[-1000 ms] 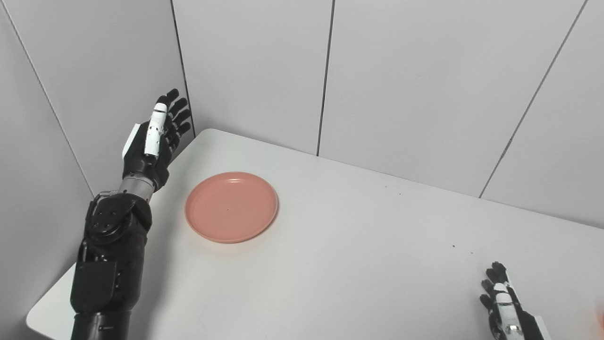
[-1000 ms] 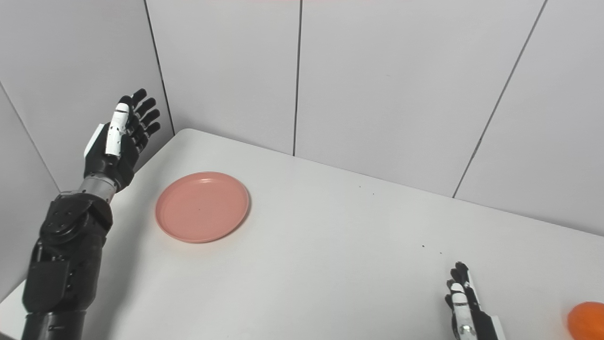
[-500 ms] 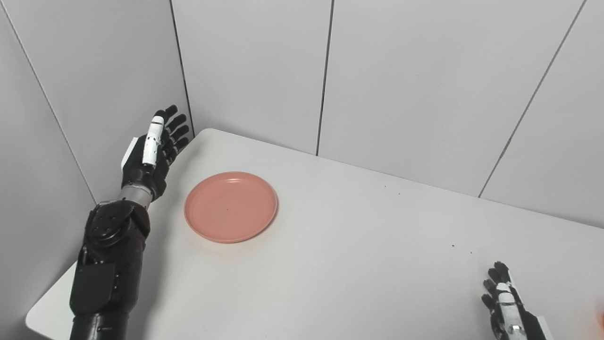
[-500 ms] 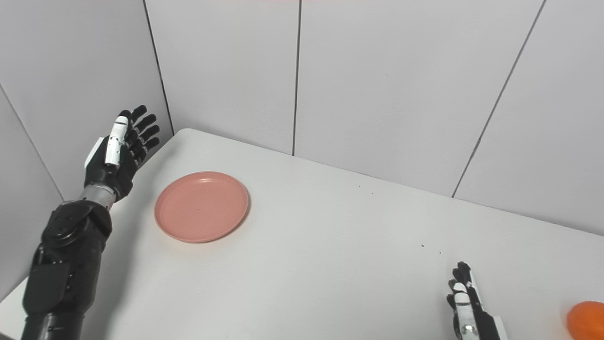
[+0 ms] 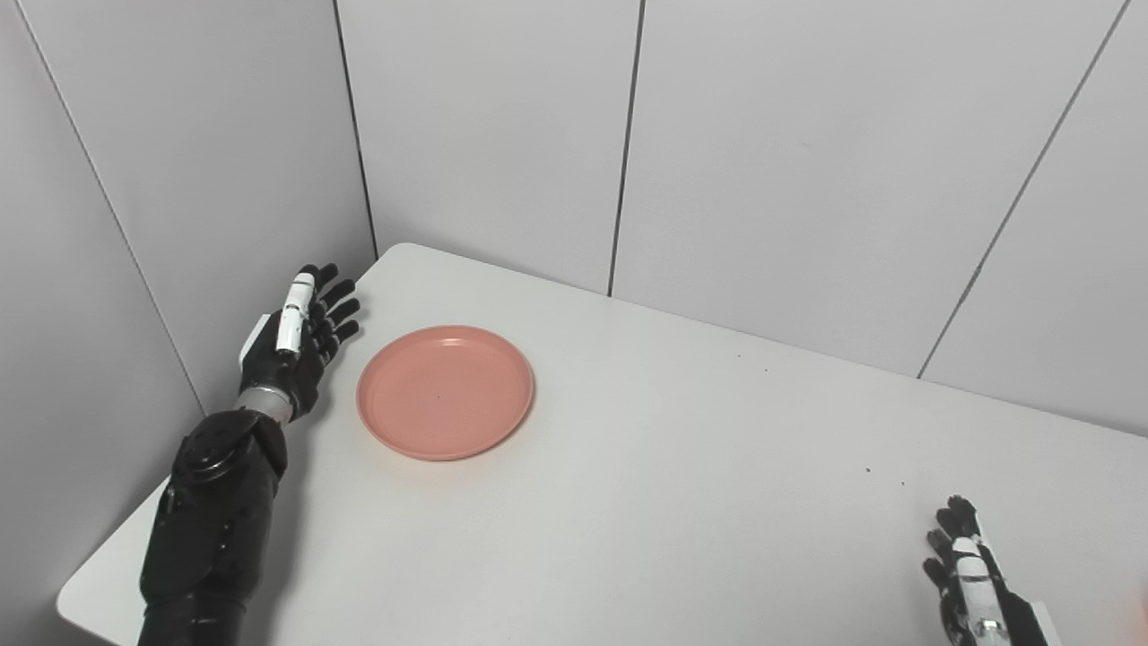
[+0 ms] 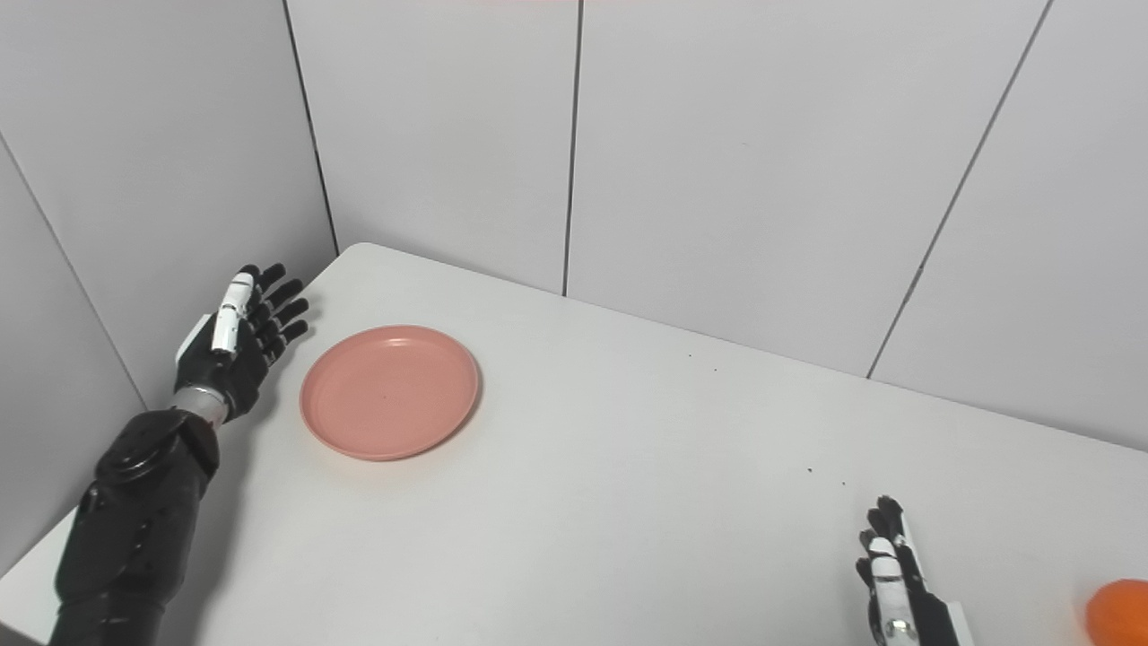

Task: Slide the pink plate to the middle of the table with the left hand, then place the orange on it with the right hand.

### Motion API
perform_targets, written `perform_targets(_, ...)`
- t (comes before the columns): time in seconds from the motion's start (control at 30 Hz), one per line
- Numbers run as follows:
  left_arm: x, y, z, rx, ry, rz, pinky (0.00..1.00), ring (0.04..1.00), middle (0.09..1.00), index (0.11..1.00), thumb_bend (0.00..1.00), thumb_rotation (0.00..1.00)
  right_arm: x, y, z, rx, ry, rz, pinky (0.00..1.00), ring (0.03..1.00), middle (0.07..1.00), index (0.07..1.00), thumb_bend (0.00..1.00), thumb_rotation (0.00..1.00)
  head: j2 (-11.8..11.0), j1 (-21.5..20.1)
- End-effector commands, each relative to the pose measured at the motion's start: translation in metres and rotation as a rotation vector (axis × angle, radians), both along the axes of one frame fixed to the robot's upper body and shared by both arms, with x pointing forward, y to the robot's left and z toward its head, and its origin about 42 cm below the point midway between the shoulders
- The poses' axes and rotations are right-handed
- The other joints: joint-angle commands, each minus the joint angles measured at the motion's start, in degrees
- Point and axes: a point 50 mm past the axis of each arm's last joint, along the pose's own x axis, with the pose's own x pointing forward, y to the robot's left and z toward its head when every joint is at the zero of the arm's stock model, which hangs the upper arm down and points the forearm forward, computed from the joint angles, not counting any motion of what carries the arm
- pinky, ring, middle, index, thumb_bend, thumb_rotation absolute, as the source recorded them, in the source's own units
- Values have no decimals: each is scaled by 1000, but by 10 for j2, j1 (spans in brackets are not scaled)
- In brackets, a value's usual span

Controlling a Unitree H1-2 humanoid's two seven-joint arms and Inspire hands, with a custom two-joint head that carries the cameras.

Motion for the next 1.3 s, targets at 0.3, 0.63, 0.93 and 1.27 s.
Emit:
perform_targets(0.3, 5, 14, 7, 5, -76, -2, 956, 937, 939, 936, 272, 1000, 4, 0, 14, -11, -52, 2, 1000, 1000, 1000, 1000, 0, 1000, 2, 1)
perform_targets(0.63, 10, 15, -13, 13, -60, -24, 953, 937, 935, 934, 345, 1000, 4, 1, 18, -4, -44, -1, 1000, 1000, 1000, 1000, 0, 1000, 7, 1)
perform_targets(0.93, 16, 3, -20, -23, -36, -65, 938, 921, 922, 913, 404, 1000, 4, 0, 16, -8, -48, -1, 1000, 1000, 1000, 1000, 0, 1000, 8, 1)
perform_targets(1.27, 22, -17, -27, -14, -6, -113, 884, 883, 883, 879, 361, 1000, 4, 1, 18, -7, -39, -5, 1000, 1000, 1000, 1000, 0, 1000, 12, 0)
